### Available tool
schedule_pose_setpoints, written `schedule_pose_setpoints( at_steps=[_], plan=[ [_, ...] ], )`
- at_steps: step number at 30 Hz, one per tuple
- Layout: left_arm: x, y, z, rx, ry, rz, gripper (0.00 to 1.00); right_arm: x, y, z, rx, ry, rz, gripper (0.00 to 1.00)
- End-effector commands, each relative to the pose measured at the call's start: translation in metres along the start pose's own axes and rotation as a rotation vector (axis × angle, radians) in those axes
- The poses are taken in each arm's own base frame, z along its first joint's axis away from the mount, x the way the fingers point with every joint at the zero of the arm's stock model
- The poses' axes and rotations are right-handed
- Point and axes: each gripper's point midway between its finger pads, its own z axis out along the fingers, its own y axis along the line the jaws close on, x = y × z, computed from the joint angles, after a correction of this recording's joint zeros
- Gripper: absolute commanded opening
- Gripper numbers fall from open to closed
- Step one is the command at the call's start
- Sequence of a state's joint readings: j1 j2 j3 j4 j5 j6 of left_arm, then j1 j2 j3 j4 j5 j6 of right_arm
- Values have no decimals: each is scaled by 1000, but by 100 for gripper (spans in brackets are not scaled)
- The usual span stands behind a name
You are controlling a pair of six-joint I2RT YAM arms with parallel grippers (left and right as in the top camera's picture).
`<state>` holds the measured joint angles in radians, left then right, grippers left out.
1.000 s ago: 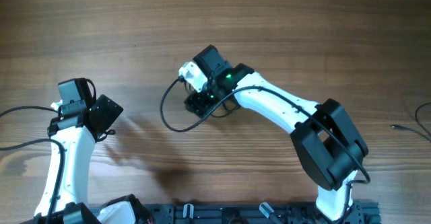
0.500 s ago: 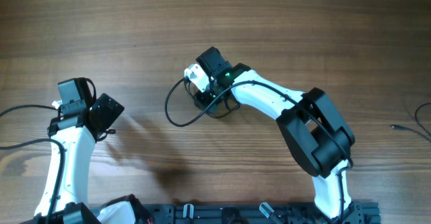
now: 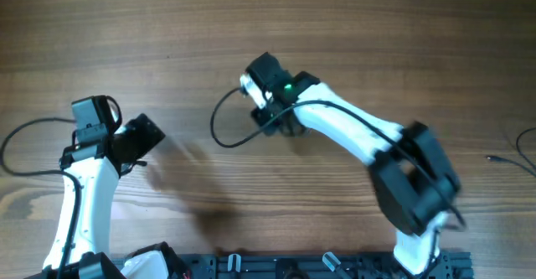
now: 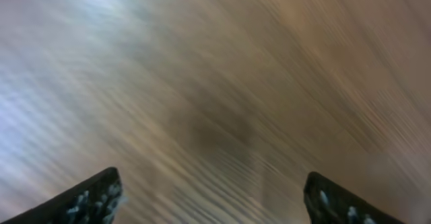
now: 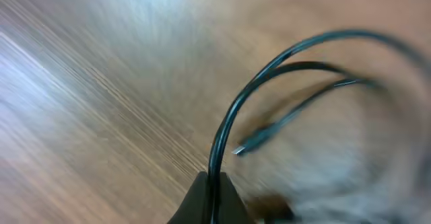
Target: Untangle cables
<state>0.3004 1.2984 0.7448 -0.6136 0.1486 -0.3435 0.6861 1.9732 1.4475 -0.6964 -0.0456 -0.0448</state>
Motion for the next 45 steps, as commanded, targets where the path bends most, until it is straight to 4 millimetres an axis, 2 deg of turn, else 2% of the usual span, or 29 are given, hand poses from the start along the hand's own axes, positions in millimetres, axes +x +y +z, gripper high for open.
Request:
schedule_pose_setpoints(
  at_steps=[1,4,6,7,8,11,14,16,17,19,21,23,25,29,32,33,35,38,40,41,42,44,45],
  plan=[
    [32,-71,-12,412,114,302,80,-56,-33,-129,224,-315,38,5],
    [55,-117,-35,691,140,497,75,-55,-65,-215,427,-473,99,4],
    [76,-143,-55,874,152,645,73,-47,-83,-266,525,-550,99,4],
    [85,-152,-62,931,157,697,73,-42,-91,-285,561,-577,103,4],
    [93,-160,-67,976,162,743,73,-32,-105,-309,615,-608,124,4],
    [117,-185,-81,1092,170,867,72,-4,-145,-364,761,-665,199,4],
    [154,-218,-103,1245,164,1045,68,39,-208,-436,991,-734,303,4],
    [174,-236,-116,1316,159,1115,67,66,-243,-465,1086,-769,399,4],
    [181,-243,-122,1345,154,1139,67,81,-261,-473,1111,-770,435,4],
    [195,-260,-131,1375,130,1173,67,106,-291,-474,1112,-760,512,4],
    [204,-274,-134,1363,91,1190,67,147,-329,-468,1111,-742,685,4],
    [215,-283,-133,1334,44,1227,68,199,-367,-457,1086,-752,944,4],
    [226,-288,-129,1290,40,1231,68,240,-397,-441,1029,-782,1158,4],
    [251,-285,-132,1304,106,1262,68,314,-442,-397,946,-727,1407,4],
    [262,-281,-131,1299,153,1265,68,365,-457,-366,923,-665,1586,4],
    [267,-279,-129,1295,173,1269,68,393,-459,-352,906,-641,1707,4],
    [273,-277,-127,1289,198,1274,69,434,-456,-332,877,-606,1890,4],
    [278,-275,-125,1284,220,1278,68,473,-450,-303,805,-557,2062,4],
    [281,-275,-121,1276,235,1277,69,482,-451,-281,675,-570,2103,4],
    [281,-274,-118,1269,245,1272,68,481,-452,-273,617,-584,2108,9],
    [282,-274,-116,1263,257,1261,68,479,-453,-268,579,-593,2110,27],
    [283,-274,-115,1256,269,1252,68,479,-452,-263,560,-584,2116,91],
    [282,-274,-115,1257,268,1252,68,479,-450,-261,552,-575,2123,100]
  ],
)
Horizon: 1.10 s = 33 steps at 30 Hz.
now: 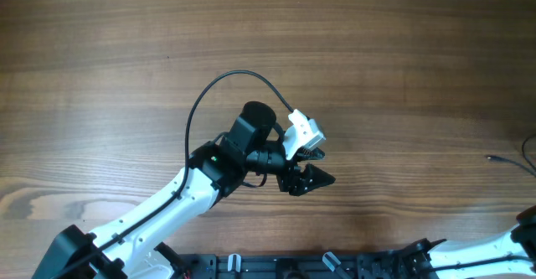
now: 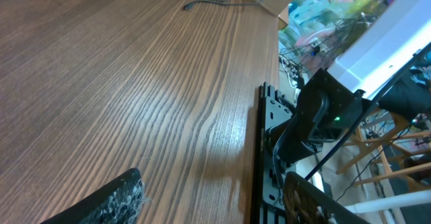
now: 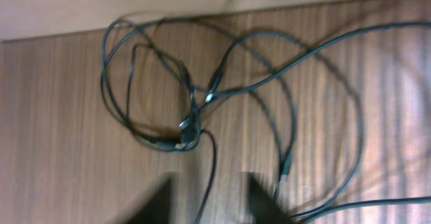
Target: Untangle cables
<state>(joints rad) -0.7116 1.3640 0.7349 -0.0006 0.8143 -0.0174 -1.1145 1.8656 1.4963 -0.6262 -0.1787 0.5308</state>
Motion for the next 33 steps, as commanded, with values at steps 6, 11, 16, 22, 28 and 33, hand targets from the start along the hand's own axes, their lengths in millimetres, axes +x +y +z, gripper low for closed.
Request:
schedule_pose_setpoints(
  at_steps=[6,11,16,22,28,33],
  plan=[
    [2,1,2,-2,8,-49,70,46,14,-1,-94,228,114,100],
    [3,1,2,-3,11,-53,70,55,91,-53,-516,355,106,100],
    [-11,4,2,-18,-37,-5,70,64,164,-153,-940,371,-108,100],
    [-40,33,-4,-191,-170,-115,63,178,243,-300,-1374,318,-745,100],
    [-61,41,-30,-300,-273,-170,56,325,251,-401,-1655,523,-1077,100],
    [-90,47,-132,-621,-495,-163,56,417,215,-355,-1303,580,-1326,100]
  ],
)
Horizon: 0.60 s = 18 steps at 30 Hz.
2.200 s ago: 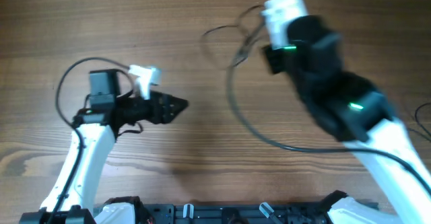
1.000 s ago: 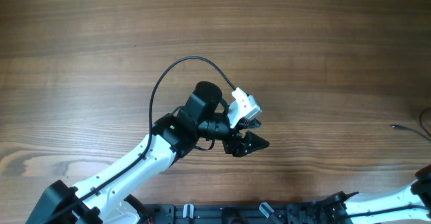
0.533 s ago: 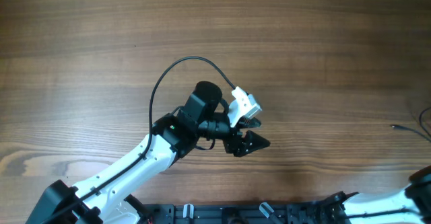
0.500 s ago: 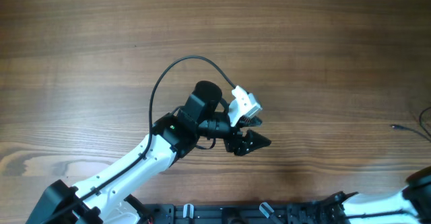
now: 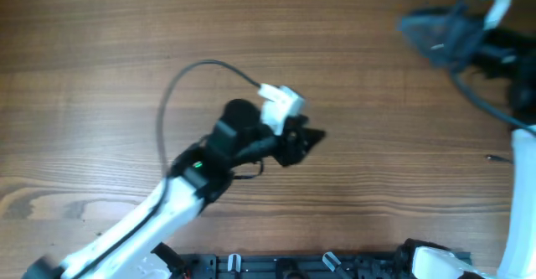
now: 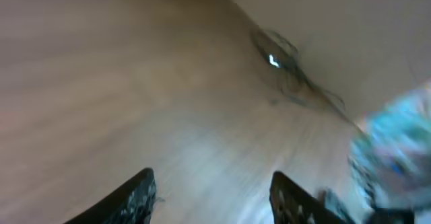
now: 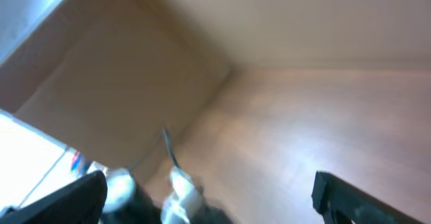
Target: Untangle cables
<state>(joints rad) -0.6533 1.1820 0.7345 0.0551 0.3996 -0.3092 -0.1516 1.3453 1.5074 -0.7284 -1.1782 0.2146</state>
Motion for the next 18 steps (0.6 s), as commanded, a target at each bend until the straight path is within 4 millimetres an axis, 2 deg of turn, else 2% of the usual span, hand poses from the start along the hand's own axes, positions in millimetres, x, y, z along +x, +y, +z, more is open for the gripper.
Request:
schedule_pose_setpoints(
  at_steps=[1,4,6,8,10,11,13,17,18],
  plan=[
    [-51,24,-69,-242,-228,-2,56,47,-38,29,309,175,-118,100],
    [-54,37,-137,-423,-328,-22,56,94,-48,36,484,361,-125,100],
    [-48,37,-173,-494,-378,-28,56,118,-49,32,559,461,-129,100],
    [-39,32,-202,-530,-414,-28,56,138,-49,24,635,549,-131,100],
    [-21,29,-229,-560,-438,-42,58,155,-52,2,791,608,-102,100],
    [-11,31,-241,-581,-452,-82,58,159,-52,-12,890,604,-77,100],
    [4,32,-256,-588,-476,-161,59,163,-42,-28,974,576,-67,100],
    [26,33,-271,-598,-479,-202,62,169,0,-53,968,449,-85,100],
    [28,35,-273,-611,-478,-204,62,171,10,-65,974,402,-82,100]
  ],
)
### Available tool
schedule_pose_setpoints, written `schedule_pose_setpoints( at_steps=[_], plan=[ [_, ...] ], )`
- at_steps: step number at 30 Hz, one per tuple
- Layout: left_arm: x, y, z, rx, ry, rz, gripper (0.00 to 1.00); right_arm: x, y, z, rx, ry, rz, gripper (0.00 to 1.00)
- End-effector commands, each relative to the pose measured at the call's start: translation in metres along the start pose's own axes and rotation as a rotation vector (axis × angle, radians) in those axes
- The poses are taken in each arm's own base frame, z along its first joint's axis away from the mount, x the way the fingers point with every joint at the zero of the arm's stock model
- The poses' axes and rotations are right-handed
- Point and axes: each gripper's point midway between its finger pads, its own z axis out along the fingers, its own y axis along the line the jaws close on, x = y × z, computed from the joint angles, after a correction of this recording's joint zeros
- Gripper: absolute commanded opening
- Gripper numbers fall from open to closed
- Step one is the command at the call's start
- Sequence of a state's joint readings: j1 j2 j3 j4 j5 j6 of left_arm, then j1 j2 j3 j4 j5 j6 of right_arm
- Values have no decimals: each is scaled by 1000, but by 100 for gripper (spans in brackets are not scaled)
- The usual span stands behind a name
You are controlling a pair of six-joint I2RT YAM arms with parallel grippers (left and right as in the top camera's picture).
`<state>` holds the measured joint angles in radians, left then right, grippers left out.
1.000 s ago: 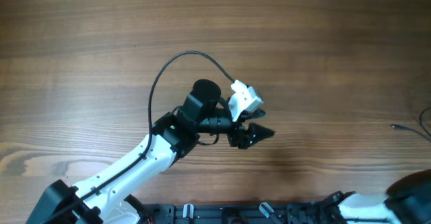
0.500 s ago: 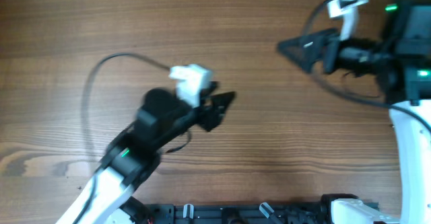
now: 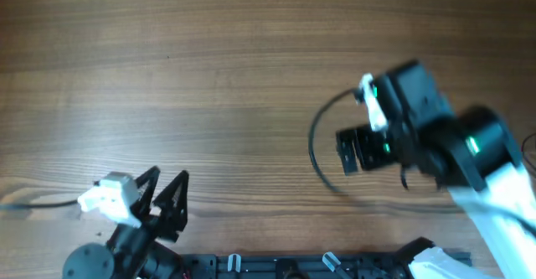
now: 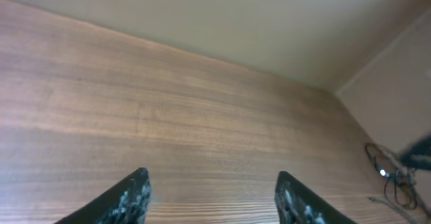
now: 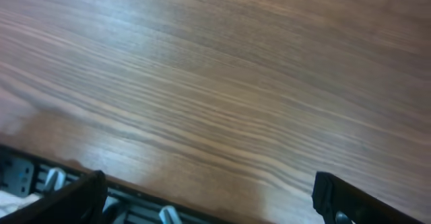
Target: Untangle cables
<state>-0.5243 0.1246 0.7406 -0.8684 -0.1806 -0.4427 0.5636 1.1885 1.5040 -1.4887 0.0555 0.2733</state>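
Observation:
The tangled black cables [image 4: 389,178] show only at the far right of the left wrist view, as a small heap near the table's right end; a dark arc of cable [image 3: 528,145] peeks in at the overhead's right edge. My left gripper [image 3: 167,178] sits at the front left edge, open and empty [image 4: 212,180]. My right gripper [image 5: 209,183] hangs over the right middle of the table, open wide with only bare wood between its fingers [image 5: 81,197]. In the overhead it is blurred [image 3: 347,157].
The wooden table [image 3: 209,61] fills every view. A black rail [image 3: 285,266] runs along the front edge and shows in the right wrist view [image 5: 40,177]. A black loop [image 3: 314,149] beside the right wrist looks like the arm's own lead. A beige wall [image 4: 236,15] stands behind.
The left arm, then stretched to the table's middle, is now back at the front left edge. The right arm has moved from the far right back corner to the right middle. Both stay open.
First my right gripper was shut on a black cable at the table's middle while the left arm stood at the left. Then the right gripper was open above the tangle at the right and the left arm at the middle. Now both hang empty, apart from the cables.

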Motion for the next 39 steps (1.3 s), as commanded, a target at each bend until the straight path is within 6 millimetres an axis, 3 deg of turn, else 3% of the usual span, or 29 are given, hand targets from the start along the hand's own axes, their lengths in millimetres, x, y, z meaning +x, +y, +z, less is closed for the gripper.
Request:
schedule_pose_setpoints(
  at_steps=[1,2,6,9,14,16,20,24,27,31,34,35,39],
  plan=[
    [-1,16,-8,-66,-36,-49,62,23,-21,-47,87,-183,157,100],
    [-3,19,-8,-85,-47,-49,62,39,-28,-62,78,-228,190,100],
    [-13,29,-10,-147,-100,-52,62,65,-48,-100,-22,-415,267,100],
    [-17,34,-11,-179,-126,-54,63,84,-96,-134,4,-655,450,100],
    [-21,35,-12,-187,-142,-53,67,103,-156,-177,90,-962,639,100],
    [-21,35,-12,-185,-145,-54,68,103,-160,-181,102,-984,666,100],
    [-21,35,-12,-185,-144,-53,71,106,-151,-172,67,-929,615,100],
    [-21,35,-12,-186,-144,-46,72,109,-155,-163,263,-862,305,96],
    [-21,35,-12,-186,-144,-46,73,100,-165,-167,359,-912,340,96],
    [-21,35,-12,-186,-144,-46,73,62,-145,-170,351,-1008,279,99],
    [-21,35,-12,-186,-143,-46,74,14,-92,-160,254,-1097,33,98],
    [-21,35,-12,-186,-143,-46,74,-4,-65,-157,183,-1157,-81,98],
    [-21,35,-12,-186,-143,-46,74,-34,-6,-148,-10,-1337,-222,100]
  ],
)
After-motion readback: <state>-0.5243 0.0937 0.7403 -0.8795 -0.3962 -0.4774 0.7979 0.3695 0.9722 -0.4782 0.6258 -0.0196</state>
